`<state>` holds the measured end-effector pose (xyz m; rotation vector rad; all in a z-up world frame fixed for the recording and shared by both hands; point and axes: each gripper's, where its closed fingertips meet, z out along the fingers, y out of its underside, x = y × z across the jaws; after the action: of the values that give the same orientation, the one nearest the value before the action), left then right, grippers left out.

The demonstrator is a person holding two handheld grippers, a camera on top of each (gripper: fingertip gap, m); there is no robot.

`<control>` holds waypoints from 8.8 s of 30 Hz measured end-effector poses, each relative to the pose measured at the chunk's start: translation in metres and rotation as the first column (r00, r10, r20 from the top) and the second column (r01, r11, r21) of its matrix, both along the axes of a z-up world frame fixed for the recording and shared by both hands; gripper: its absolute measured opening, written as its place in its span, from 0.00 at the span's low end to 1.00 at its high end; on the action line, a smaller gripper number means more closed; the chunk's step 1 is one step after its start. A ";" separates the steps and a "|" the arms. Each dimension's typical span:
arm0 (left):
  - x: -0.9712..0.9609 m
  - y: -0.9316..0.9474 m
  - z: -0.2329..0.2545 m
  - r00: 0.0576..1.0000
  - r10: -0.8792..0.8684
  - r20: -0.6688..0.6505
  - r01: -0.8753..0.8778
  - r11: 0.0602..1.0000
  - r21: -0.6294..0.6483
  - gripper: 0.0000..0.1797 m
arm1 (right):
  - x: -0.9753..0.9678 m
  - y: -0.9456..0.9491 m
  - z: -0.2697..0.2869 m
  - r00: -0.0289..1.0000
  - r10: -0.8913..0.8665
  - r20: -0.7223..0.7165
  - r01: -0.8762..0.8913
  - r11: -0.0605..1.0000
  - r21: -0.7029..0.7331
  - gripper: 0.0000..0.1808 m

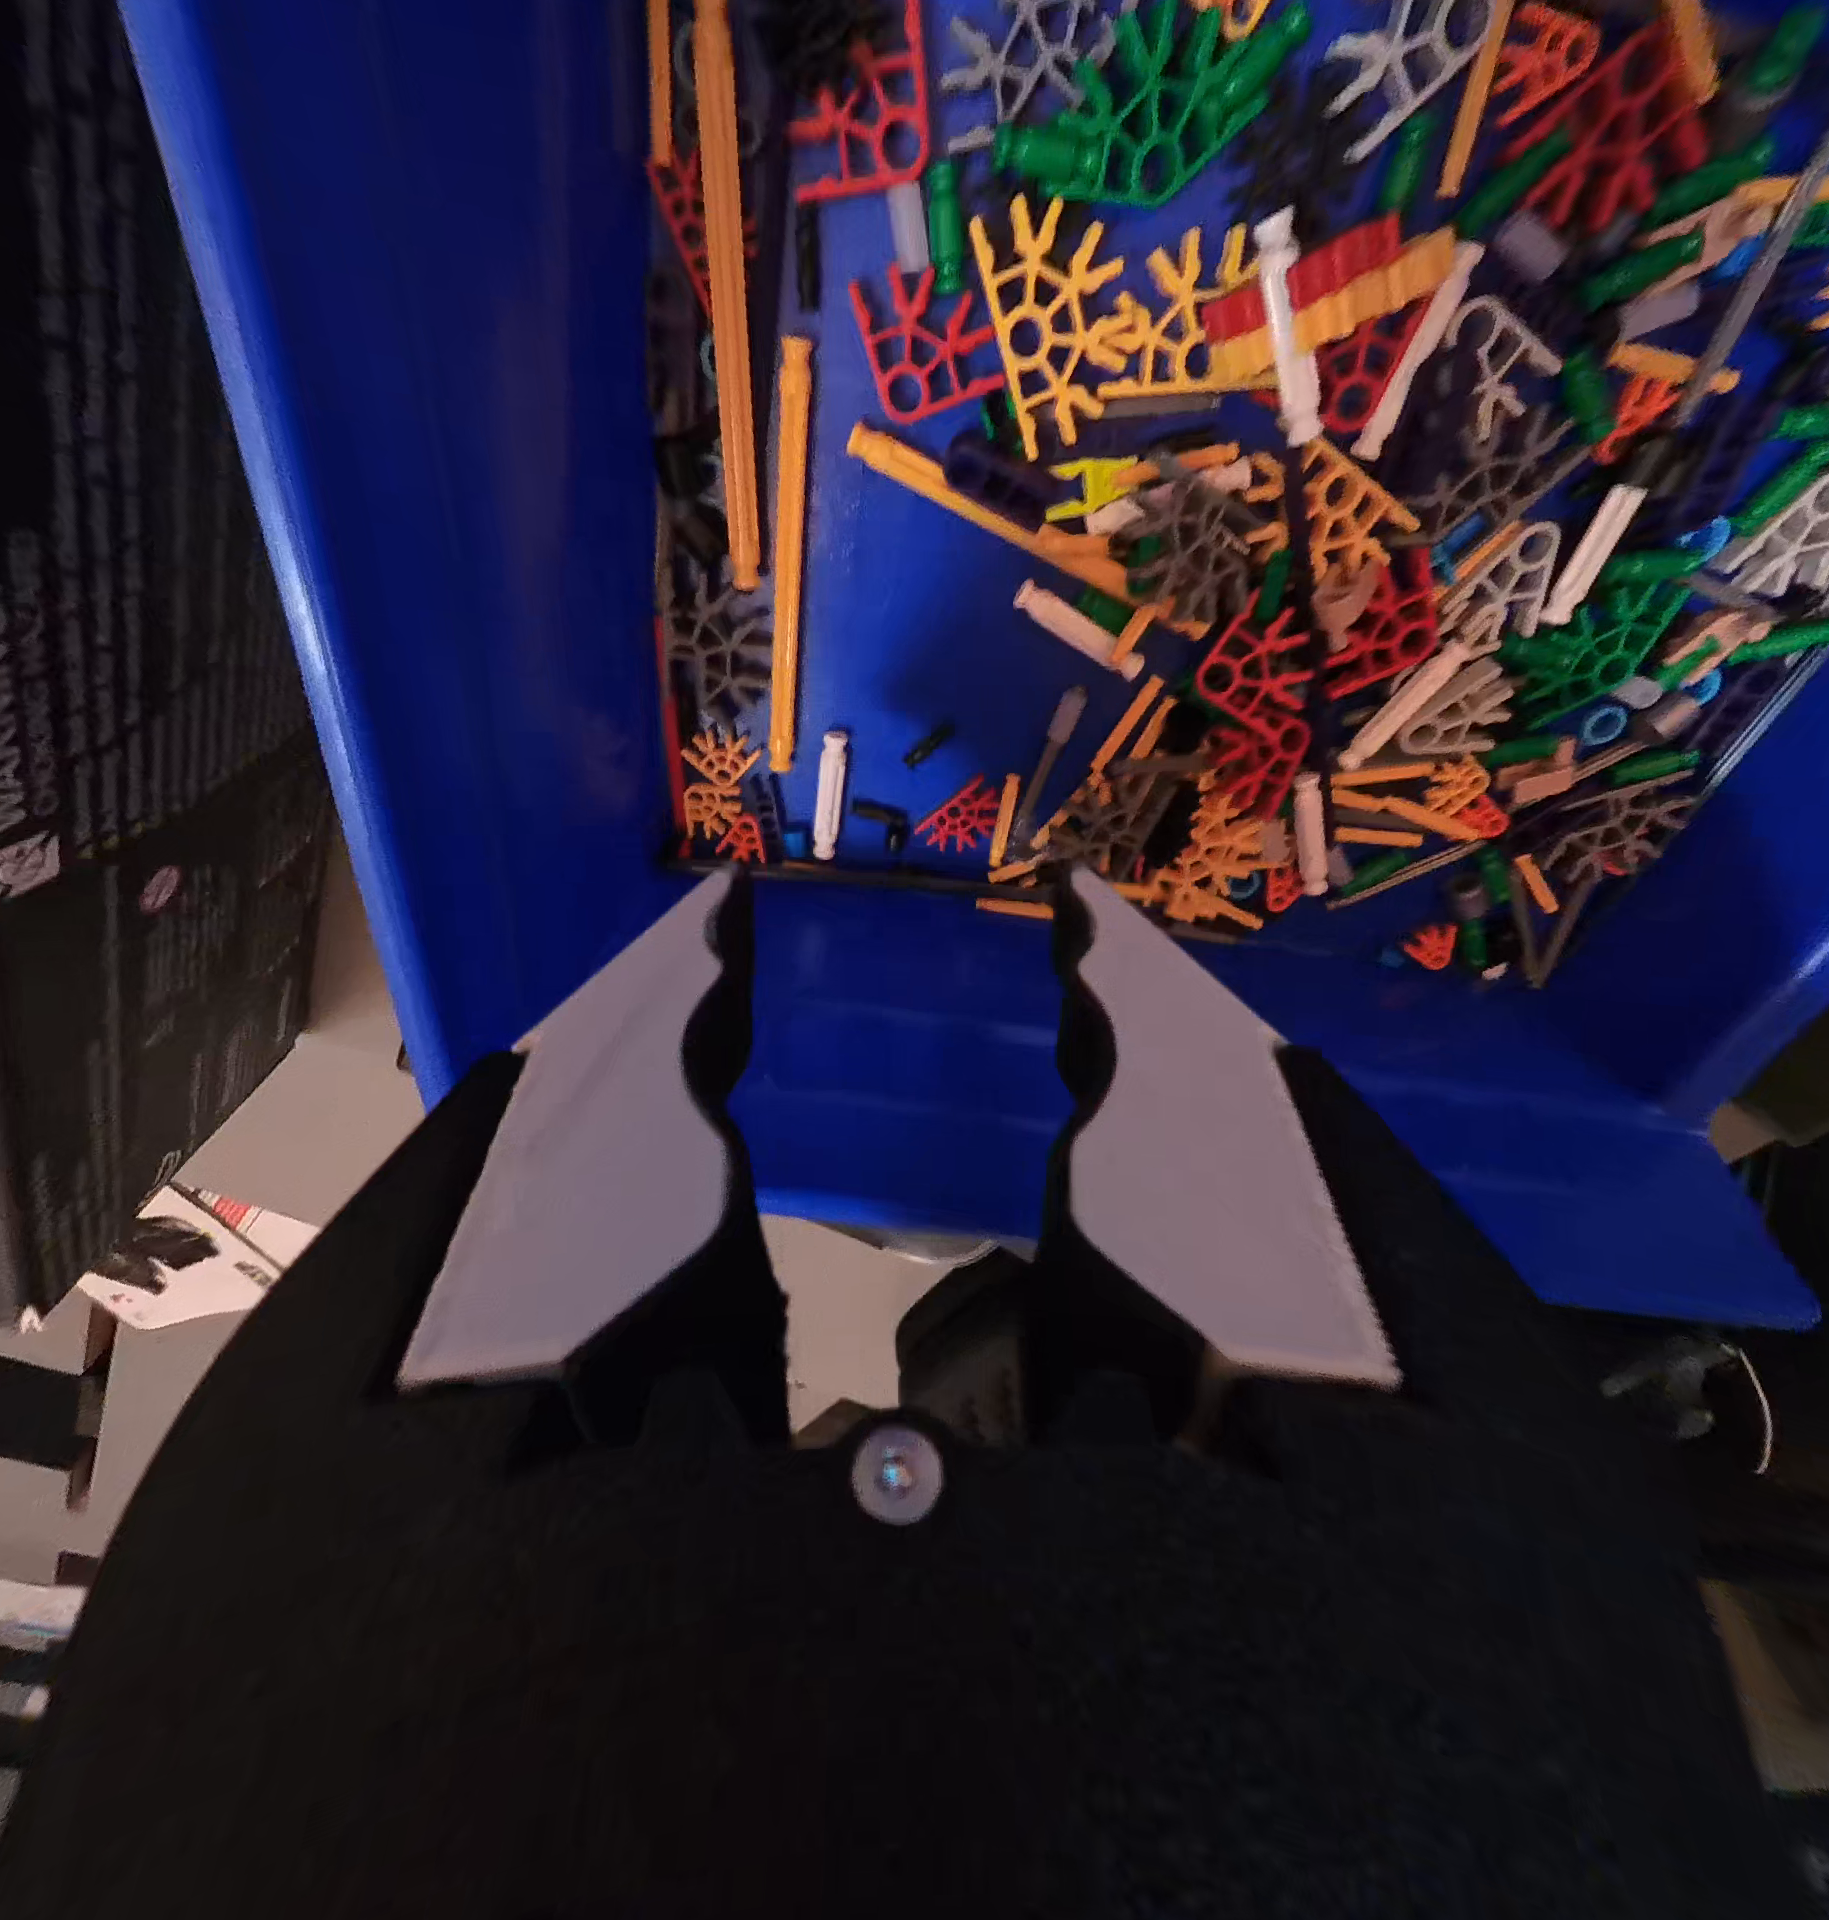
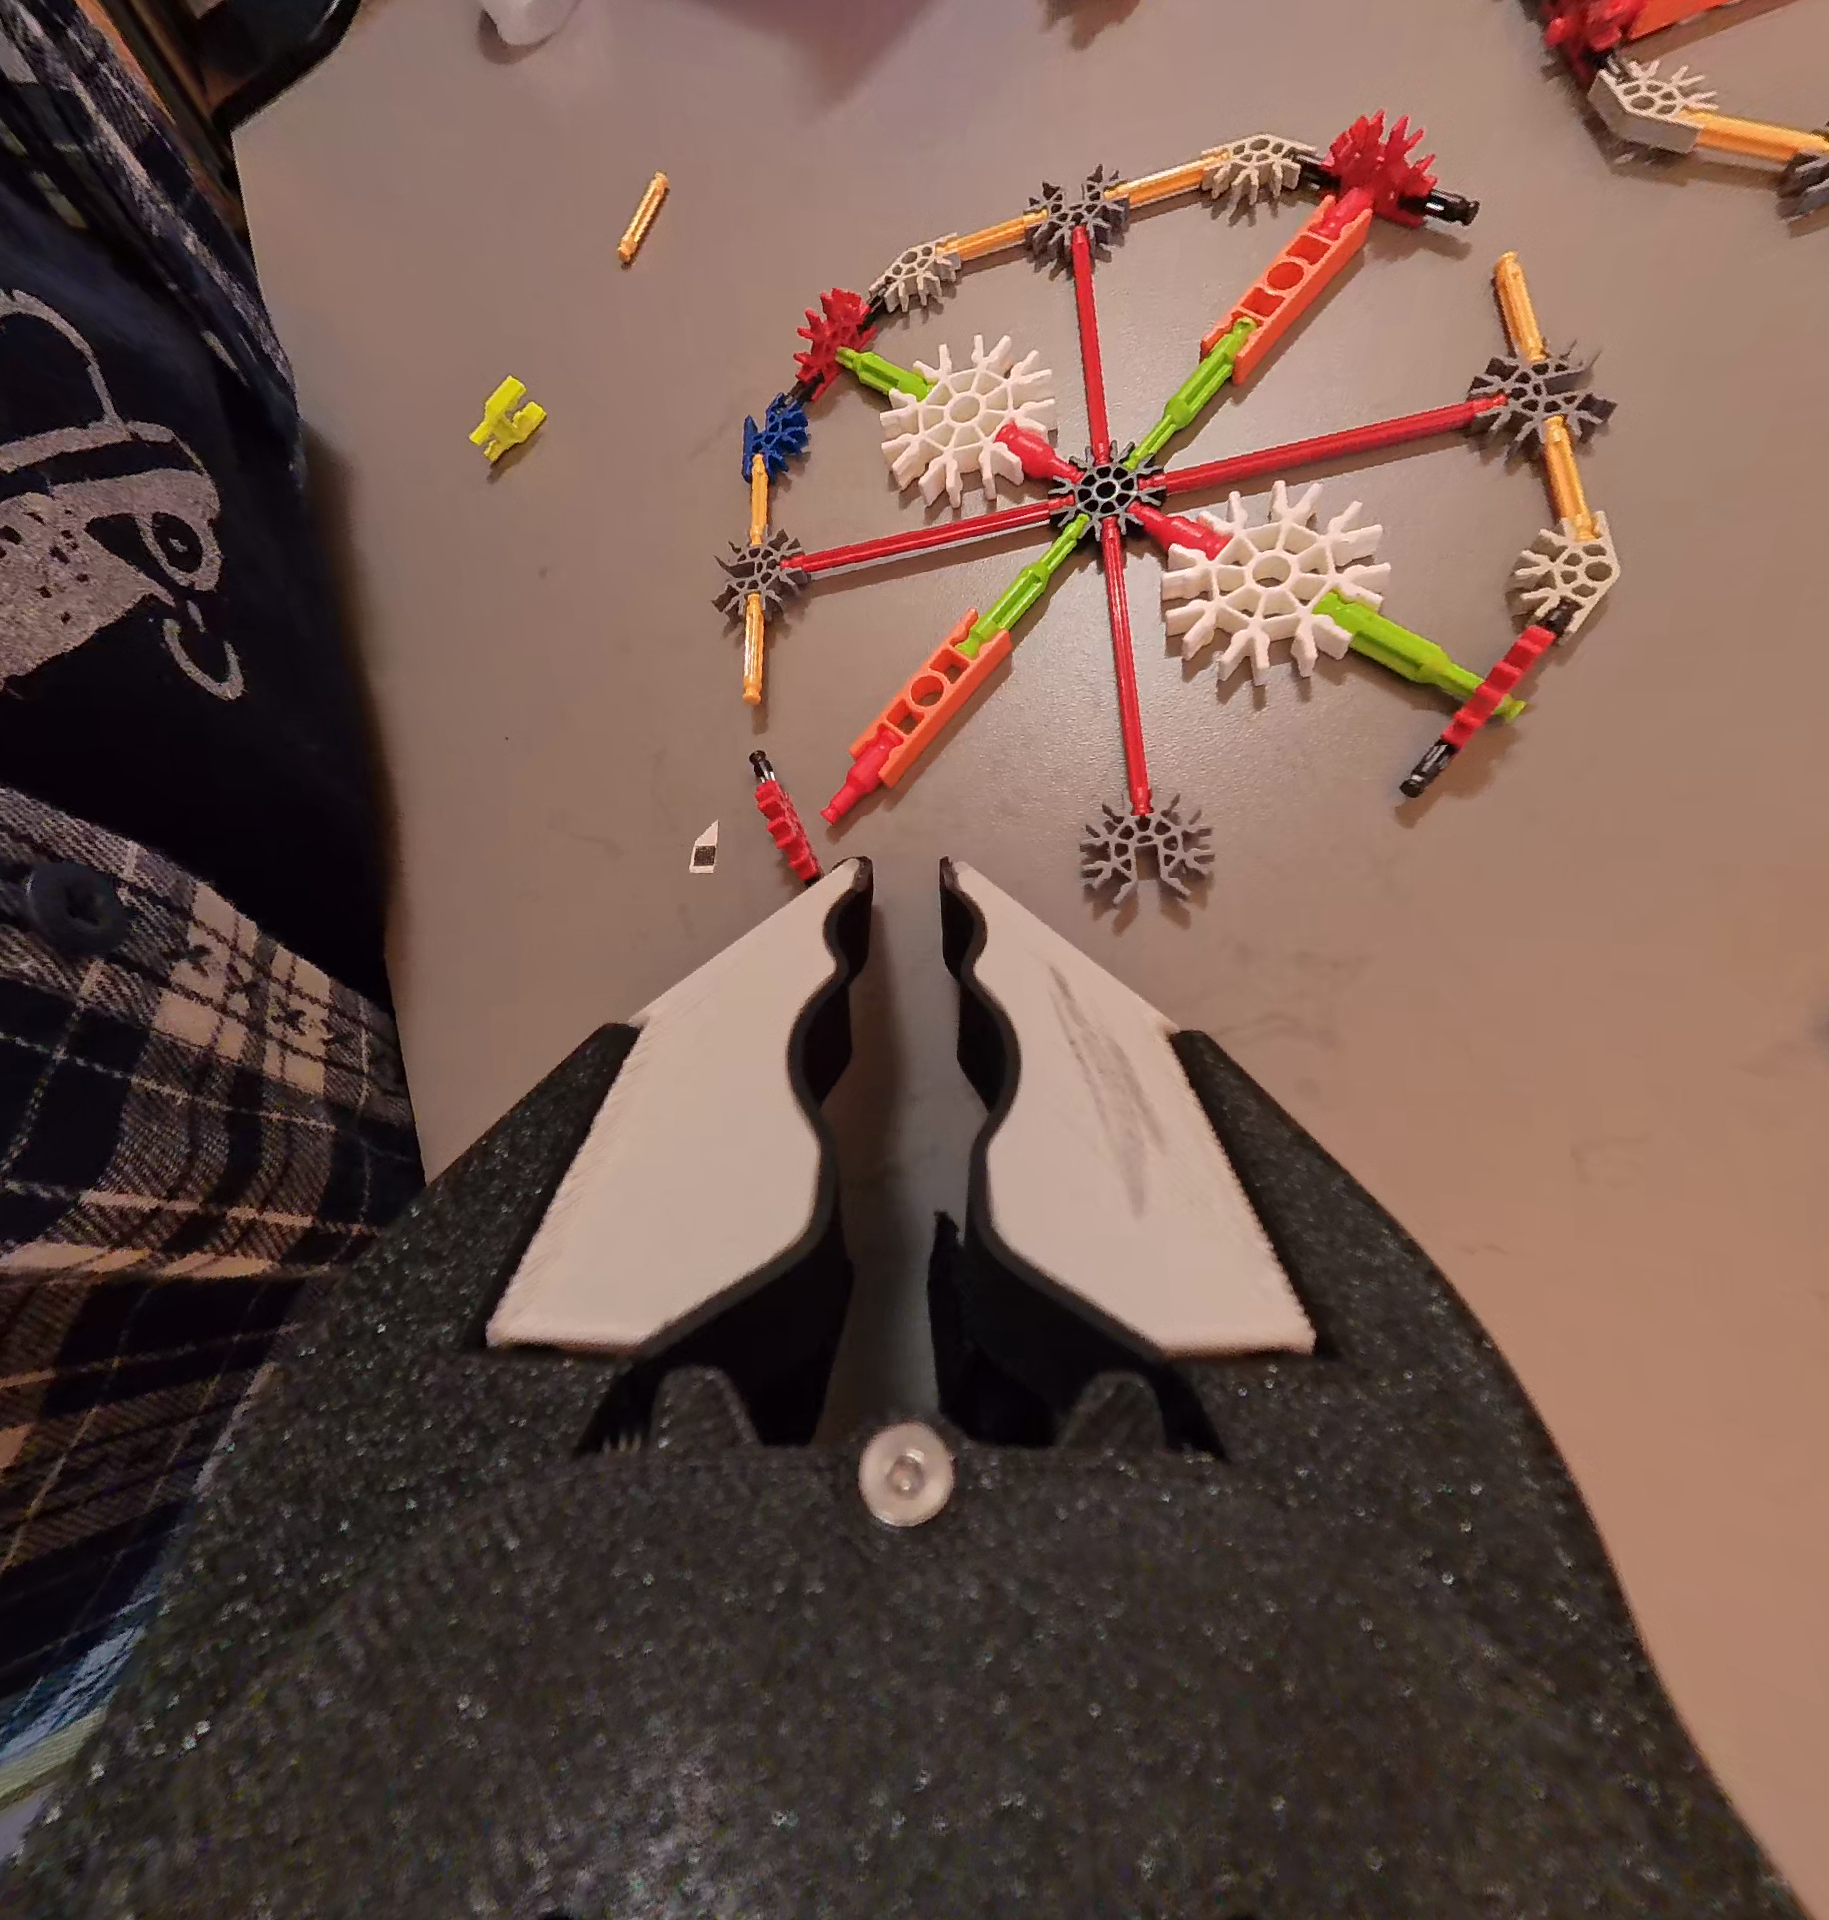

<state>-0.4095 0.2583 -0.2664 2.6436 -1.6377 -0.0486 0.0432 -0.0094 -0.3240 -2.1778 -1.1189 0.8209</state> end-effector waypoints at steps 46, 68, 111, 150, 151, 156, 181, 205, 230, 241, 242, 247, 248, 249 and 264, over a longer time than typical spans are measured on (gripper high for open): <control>-0.004 0.016 0.007 0.999 -0.038 -0.036 0.038 0.999 0.007 0.22 | 0.002 0.001 0.001 1.000 -0.012 -0.006 0.012 1.000 -0.016 0.06; 0.012 -0.003 -0.007 0.994 -0.102 0.049 0.102 0.995 0.002 0.35 | 0.002 0.000 0.001 1.000 -0.007 -0.005 0.007 1.000 -0.014 0.05; 0.124 -0.043 0.031 0.849 -0.352 0.394 0.324 0.936 0.140 0.22 | -0.008 0.012 0.067 0.995 -0.022 -0.098 0.035 0.991 0.132 0.06; 0.074 -0.099 0.062 0.730 -0.420 0.539 0.366 0.907 0.210 0.33 | -0.309 0.151 0.111 0.961 0.220 0.167 -0.269 0.880 0.392 0.13; 0.067 -0.092 0.058 0.750 -0.416 0.514 0.356 0.909 0.216 0.33 | -0.311 0.158 0.109 0.964 0.199 0.178 -0.256 0.881 0.397 0.13; 0.038 -0.064 0.036 0.834 -0.388 0.392 0.322 0.920 0.225 0.32 | -0.312 0.178 0.096 0.961 0.130 0.246 -0.226 0.880 0.417 0.27; 0.018 -0.055 -0.053 0.744 -0.645 -0.174 0.620 0.764 -0.180 0.26 | -0.306 0.145 0.087 0.972 0.157 0.177 -0.216 0.894 0.393 0.21; 0.033 0.032 -0.009 0.877 -0.480 0.016 0.476 0.874 0.096 0.02 | -0.299 0.147 0.078 0.976 0.136 0.168 -0.191 0.906 0.377 0.21; 0.086 0.005 -0.019 0.810 -0.539 0.228 0.534 0.841 0.092 0.35 | -0.295 0.149 0.074 0.979 0.107 0.172 -0.165 0.915 0.369 0.22; 0.108 -0.015 -0.053 0.781 -0.568 0.259 0.574 0.817 0.061 0.12 | -0.293 0.148 0.072 0.981 0.105 0.164 -0.160 0.916 0.368 0.22; 0.105 -0.012 -0.054 0.782 -0.571 0.251 0.576 0.815 0.063 0.12 | -0.293 0.148 0.073 0.981 0.106 0.164 -0.160 0.916 0.369 0.22; 0.077 0.011 -0.050 0.828 -0.531 0.177 0.531 0.846 0.056 0.12 | -0.293 0.149 0.073 0.981 0.108 0.158 -0.161 0.915 0.369 0.21; 0.073 0.015 -0.047 0.843 -0.508 0.179 0.506 0.861 0.059 0.12 | -0.293 0.149 0.073 0.981 0.108 0.158 -0.161 0.915 0.370 0.21; 0.069 0.017 -0.044 0.856 -0.484 0.184 0.484 0.874 0.045 0.12 | -0.293 0.149 0.072 0.982 0.109 0.158 -0.161 0.915 0.370 0.21; 0.038 0.020 -0.033 0.895 -0.430 0.120 0.434 0.901 -0.004 0.30 | -0.295 0.149 0.072 0.983 0.111 0.150 -0.159 0.916 0.369 0.21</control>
<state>-0.3711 0.2784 -0.2994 2.2415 -2.2138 0.1230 -0.2519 0.1398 -0.2519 -1.8620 -1.3776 0.4754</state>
